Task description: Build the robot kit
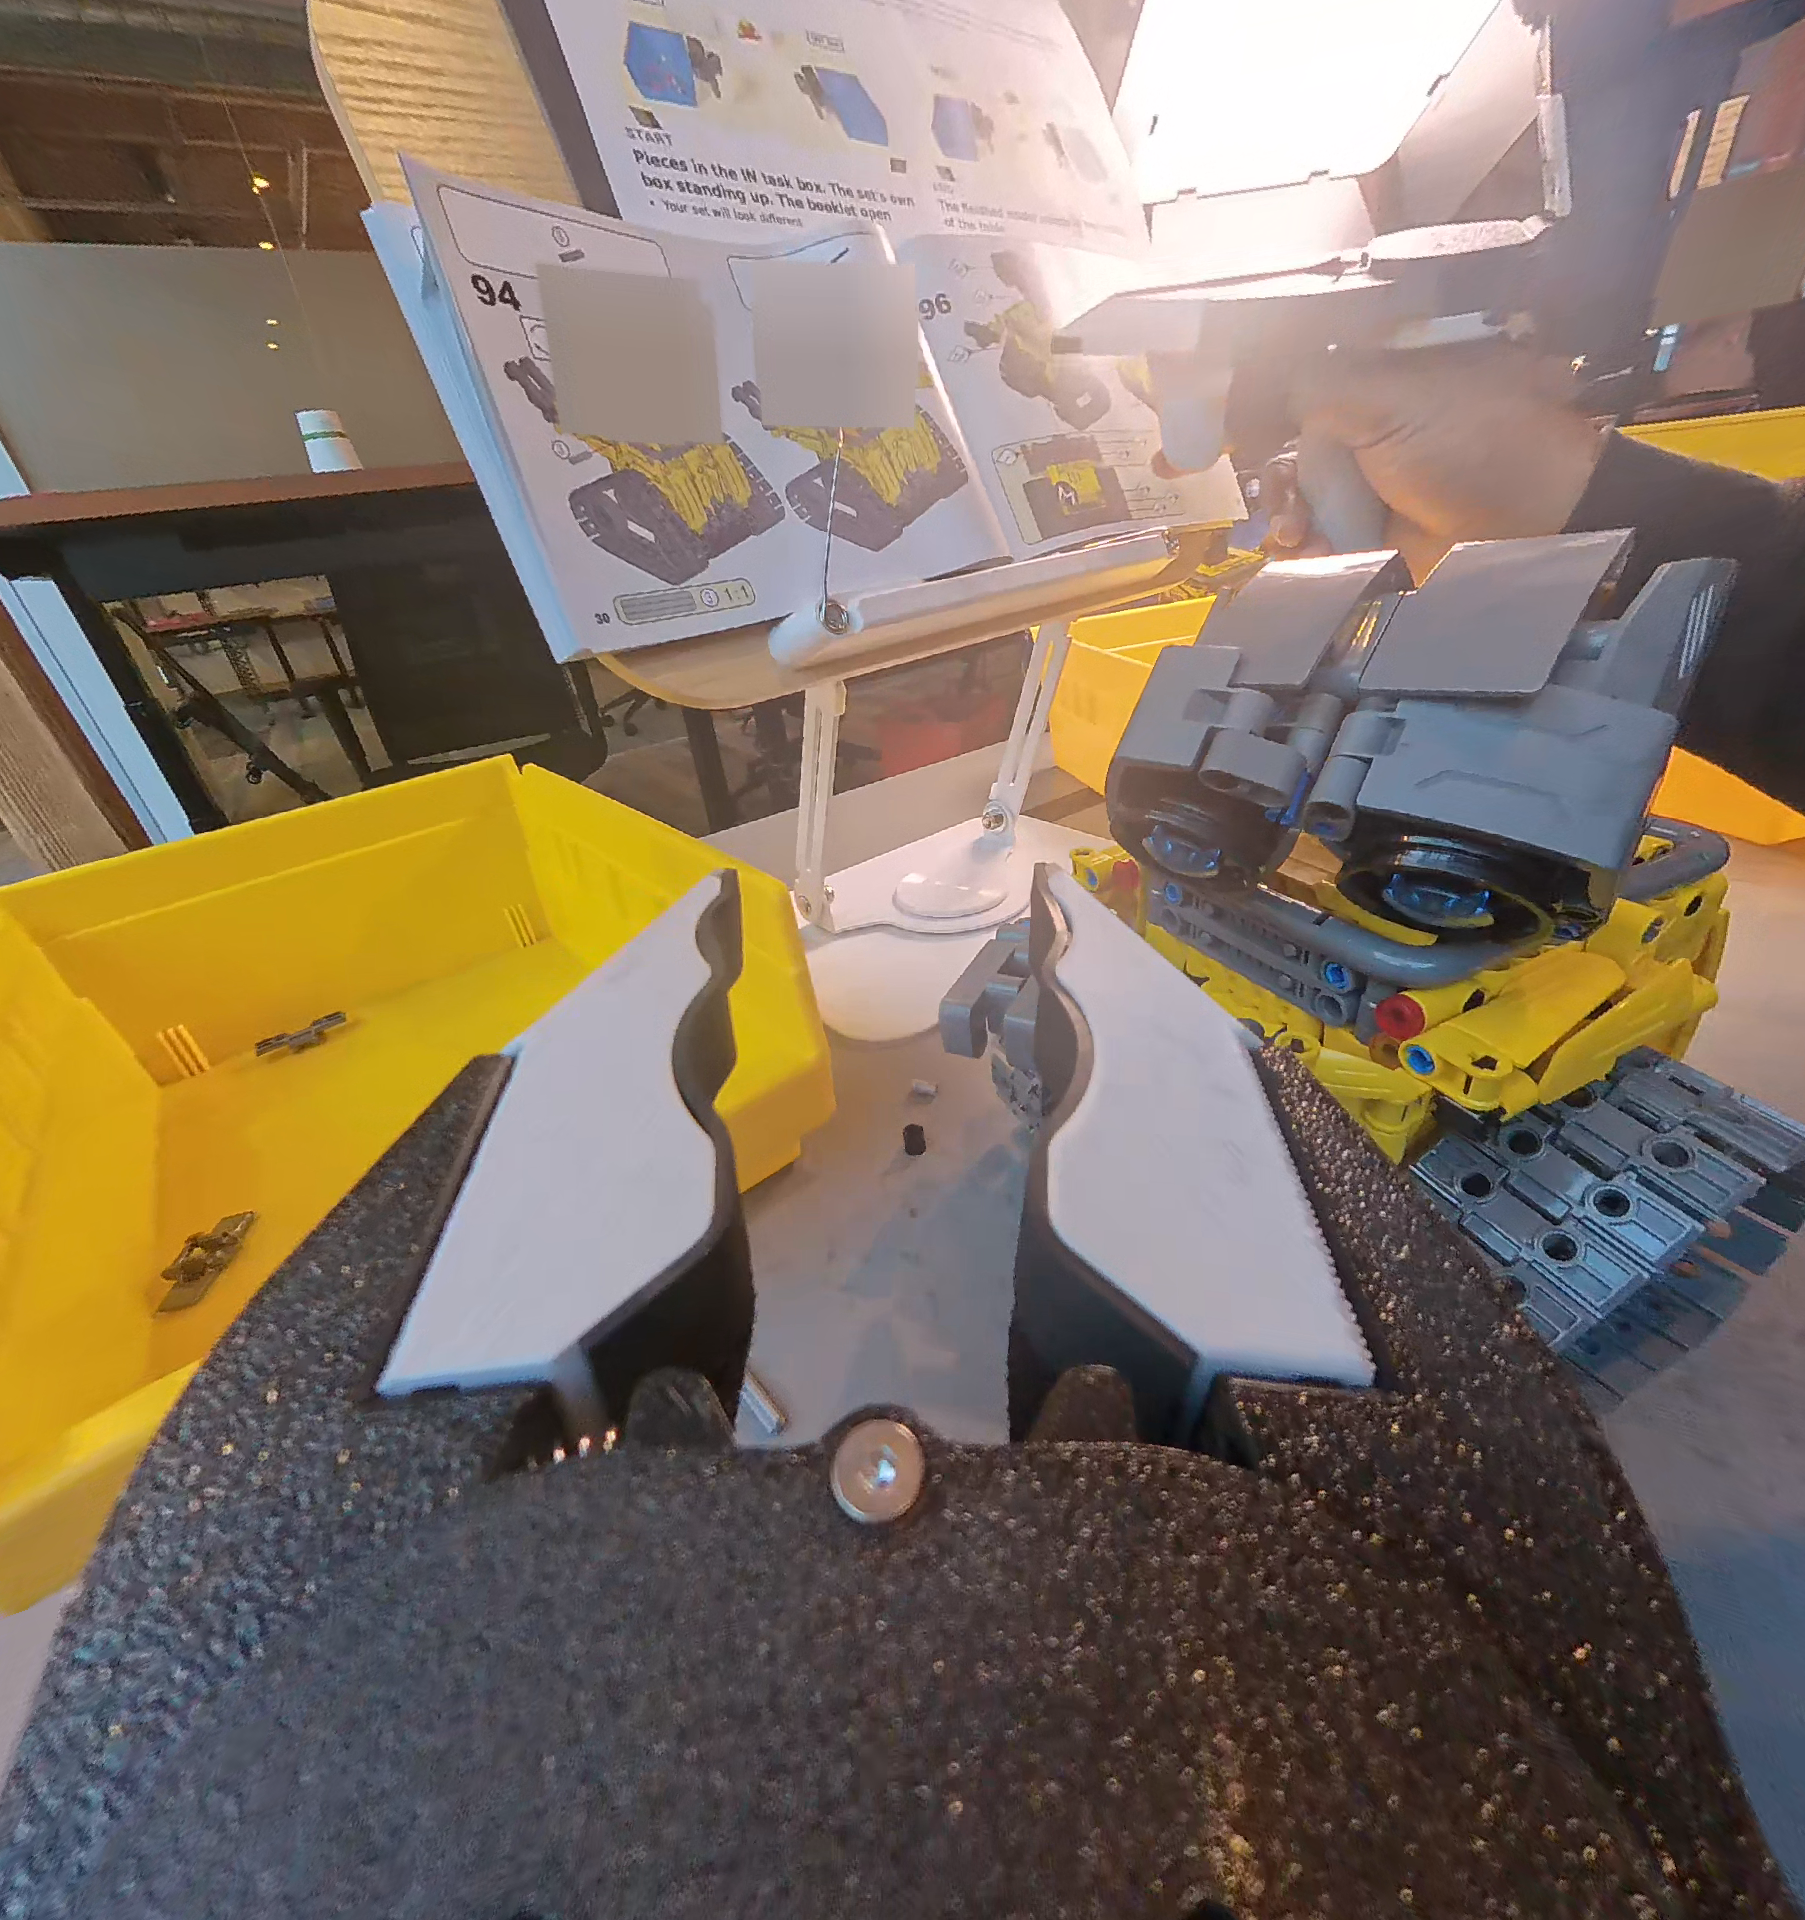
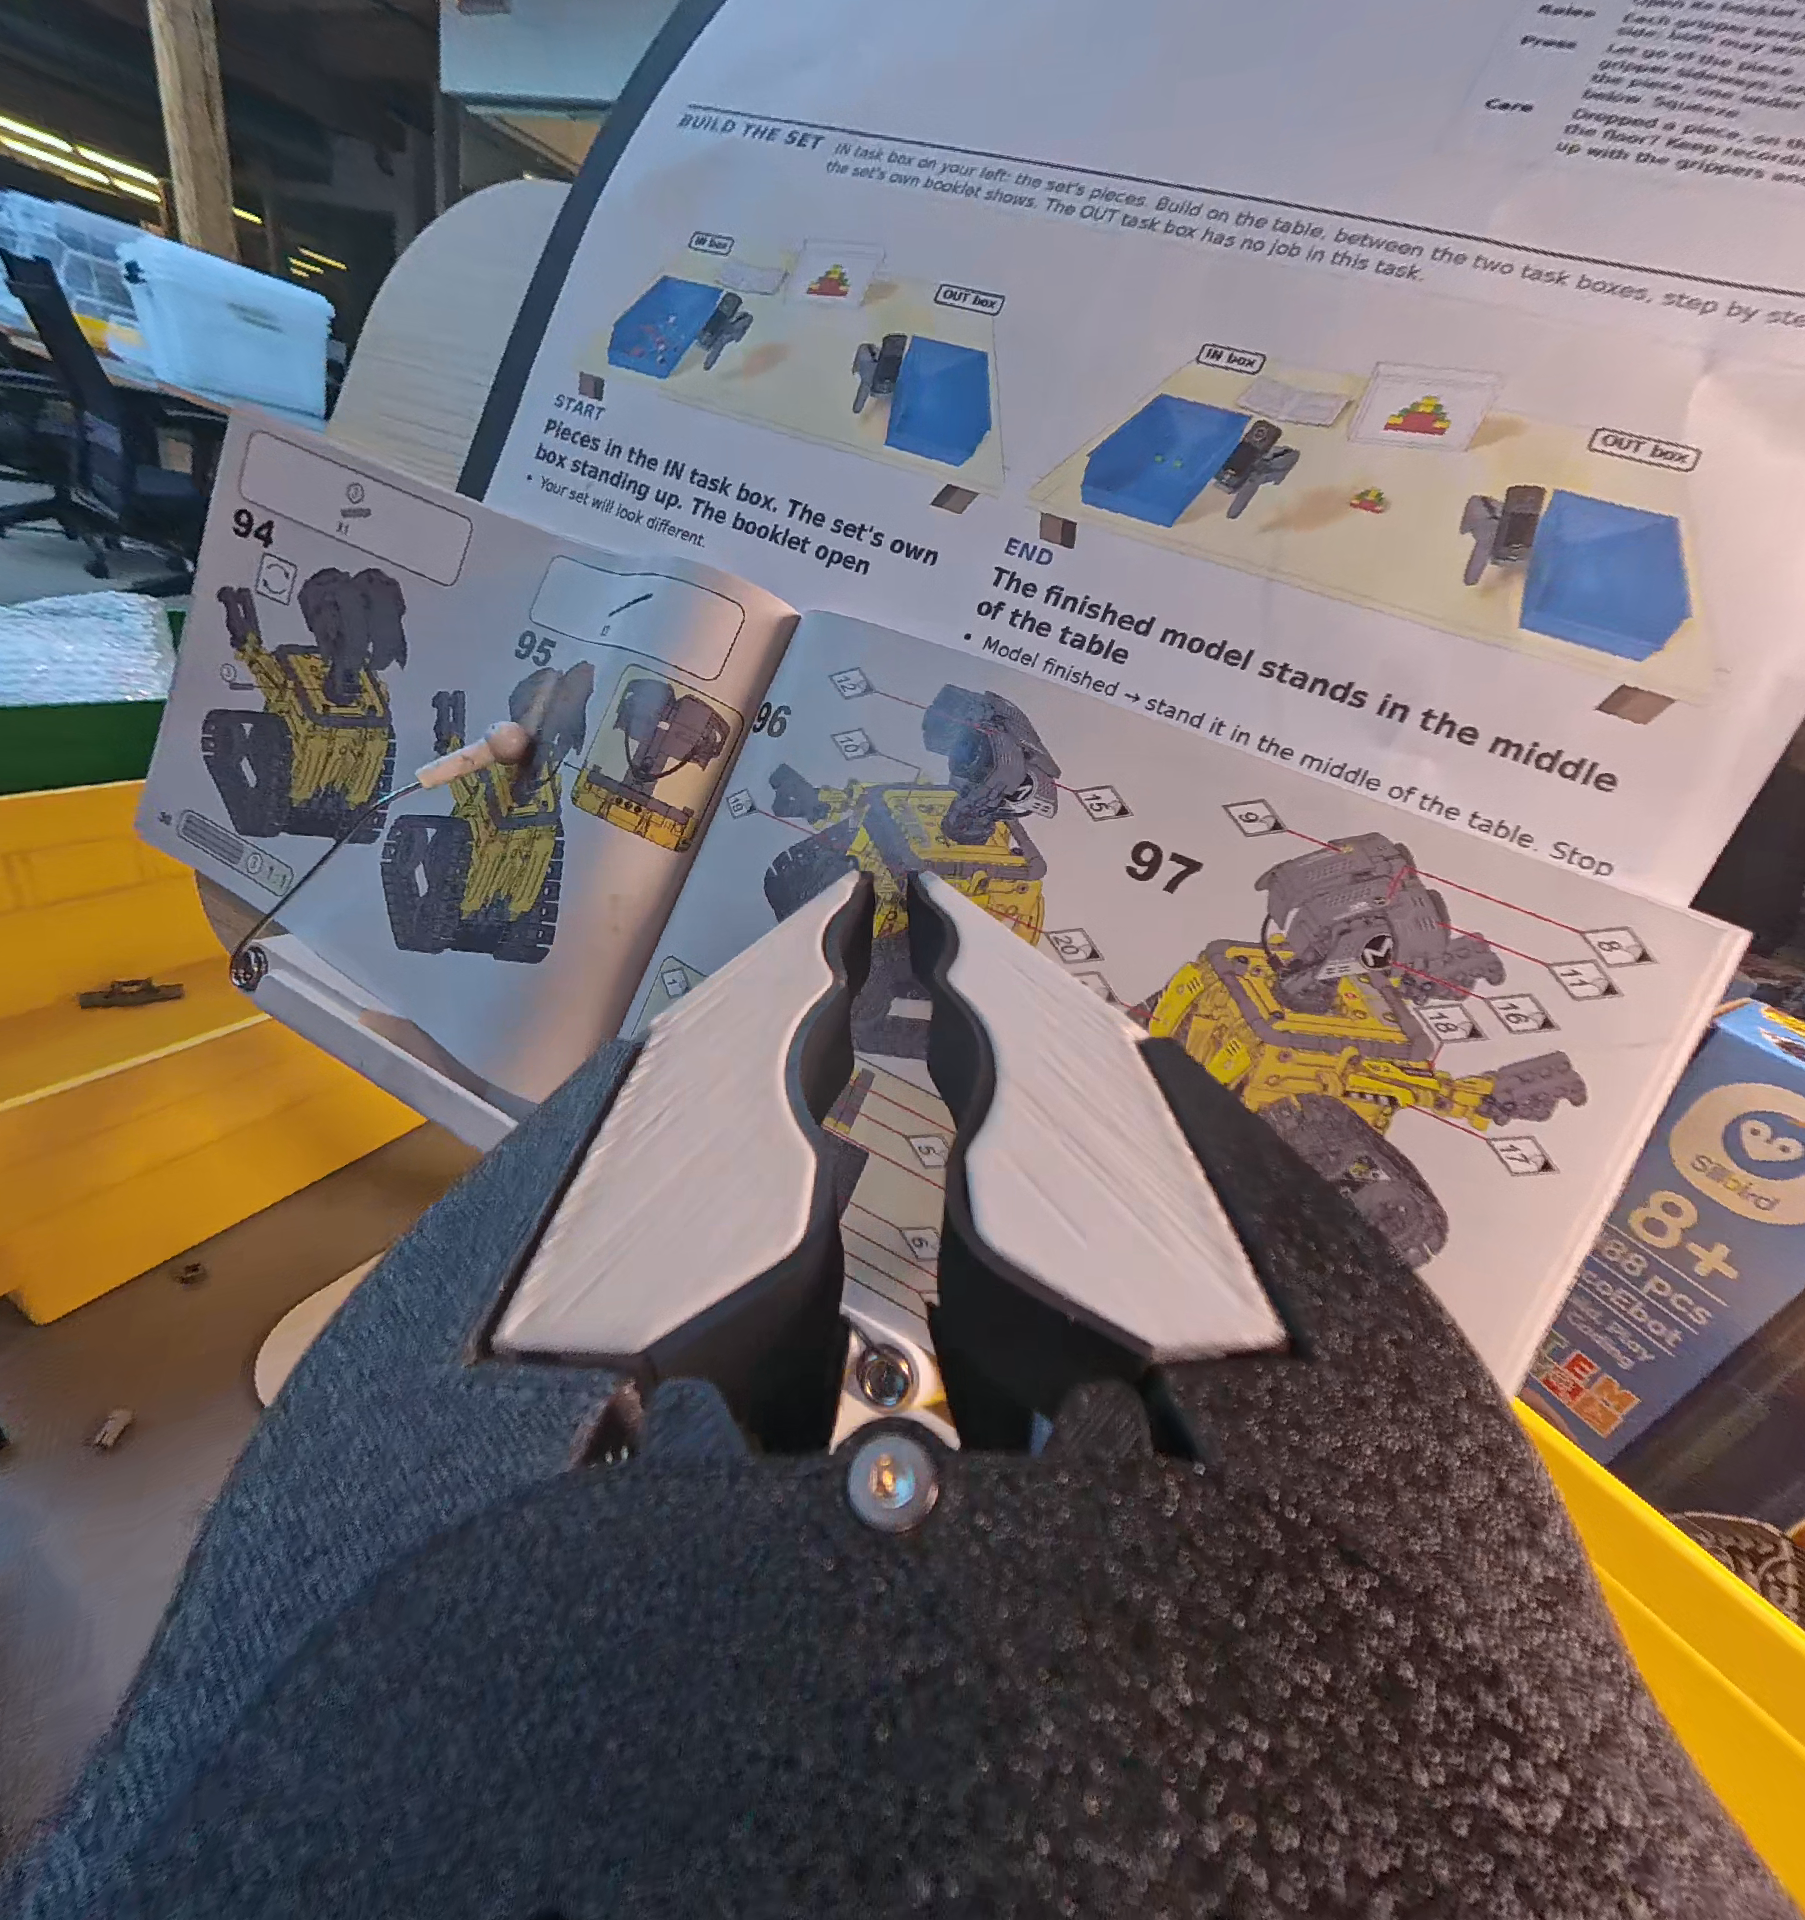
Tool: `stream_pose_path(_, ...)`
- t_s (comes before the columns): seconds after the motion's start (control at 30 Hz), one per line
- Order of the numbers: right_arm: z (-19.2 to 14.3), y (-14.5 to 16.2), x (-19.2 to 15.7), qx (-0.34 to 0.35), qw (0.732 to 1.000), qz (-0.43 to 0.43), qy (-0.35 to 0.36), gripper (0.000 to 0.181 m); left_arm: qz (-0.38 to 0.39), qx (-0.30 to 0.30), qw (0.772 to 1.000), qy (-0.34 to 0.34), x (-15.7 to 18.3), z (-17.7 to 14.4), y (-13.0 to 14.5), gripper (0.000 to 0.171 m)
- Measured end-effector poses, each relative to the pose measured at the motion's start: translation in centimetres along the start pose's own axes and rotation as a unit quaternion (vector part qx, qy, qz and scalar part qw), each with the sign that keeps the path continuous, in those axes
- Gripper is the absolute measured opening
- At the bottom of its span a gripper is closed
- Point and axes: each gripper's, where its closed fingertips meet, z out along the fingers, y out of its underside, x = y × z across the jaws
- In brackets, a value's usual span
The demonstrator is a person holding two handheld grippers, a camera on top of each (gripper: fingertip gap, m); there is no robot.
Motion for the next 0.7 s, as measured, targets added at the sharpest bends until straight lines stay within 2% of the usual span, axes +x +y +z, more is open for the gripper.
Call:
stream_pose_path(0.23, -0.9, 1.5, 0.7, -0.023, 1.000, -0.013, 0.008, 0.012, 0.001, 0.002, 1.000, -0.001, 0.0, -0.1, -0.1, 0.054)
stream_pose_path(0.5, -2.4, 2.4, 3.7, -0.034, 0.999, -0.003, 0.037, 0.021, 0.011, 0.001, 1.000, -0.003, 0.1, -0.1, -0.1, 0.053)
stream_pose_path(0.7, -2.7, 2.5, 4.0, -0.037, 0.999, -0.009, 0.038, 0.031, 0.019, -0.005, 1.000, -0.003, 0.3, 0.0, 0.2, 0.053)
